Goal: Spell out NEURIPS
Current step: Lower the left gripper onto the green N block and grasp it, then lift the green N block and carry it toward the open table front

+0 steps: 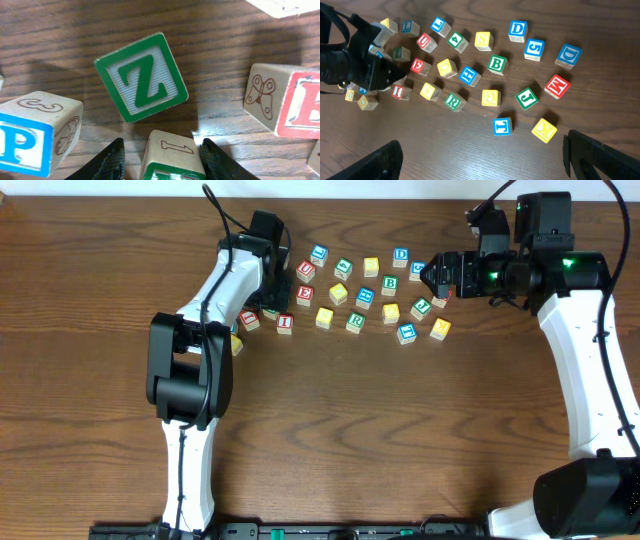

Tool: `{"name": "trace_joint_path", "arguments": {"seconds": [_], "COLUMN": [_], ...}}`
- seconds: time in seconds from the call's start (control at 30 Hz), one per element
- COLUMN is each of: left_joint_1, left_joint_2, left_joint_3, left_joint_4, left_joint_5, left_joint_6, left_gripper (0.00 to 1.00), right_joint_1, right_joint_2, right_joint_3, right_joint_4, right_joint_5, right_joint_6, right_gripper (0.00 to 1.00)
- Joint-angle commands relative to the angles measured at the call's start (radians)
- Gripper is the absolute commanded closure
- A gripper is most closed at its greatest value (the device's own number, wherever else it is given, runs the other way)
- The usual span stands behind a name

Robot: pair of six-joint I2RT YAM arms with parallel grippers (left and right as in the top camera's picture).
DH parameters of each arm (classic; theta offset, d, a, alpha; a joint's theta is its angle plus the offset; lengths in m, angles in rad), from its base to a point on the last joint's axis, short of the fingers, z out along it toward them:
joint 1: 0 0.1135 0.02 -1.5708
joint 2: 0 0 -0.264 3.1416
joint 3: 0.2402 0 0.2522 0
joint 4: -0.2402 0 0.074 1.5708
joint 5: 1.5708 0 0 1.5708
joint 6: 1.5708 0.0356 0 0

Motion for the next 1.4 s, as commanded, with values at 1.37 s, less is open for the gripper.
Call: {"name": "trace_joint_path", "arguments": {"seconds": [1.37], "left_joint_1": [-0.036], "left_joint_2": [-0.438], "left_joint_3": [-0.018], "left_joint_4": [-0.338], "left_joint_5": [-0.042], "left_joint_6": [-0.301], "left_gripper": [0.75], "right_joint_1": [-0.007], "right_joint_2": [0.001], "right_joint_3": [0.016], "right_joint_4": [-0.004], "right_joint_5": [0.001], "right_joint_6": [-0.011], "right_gripper": [0.01]}}
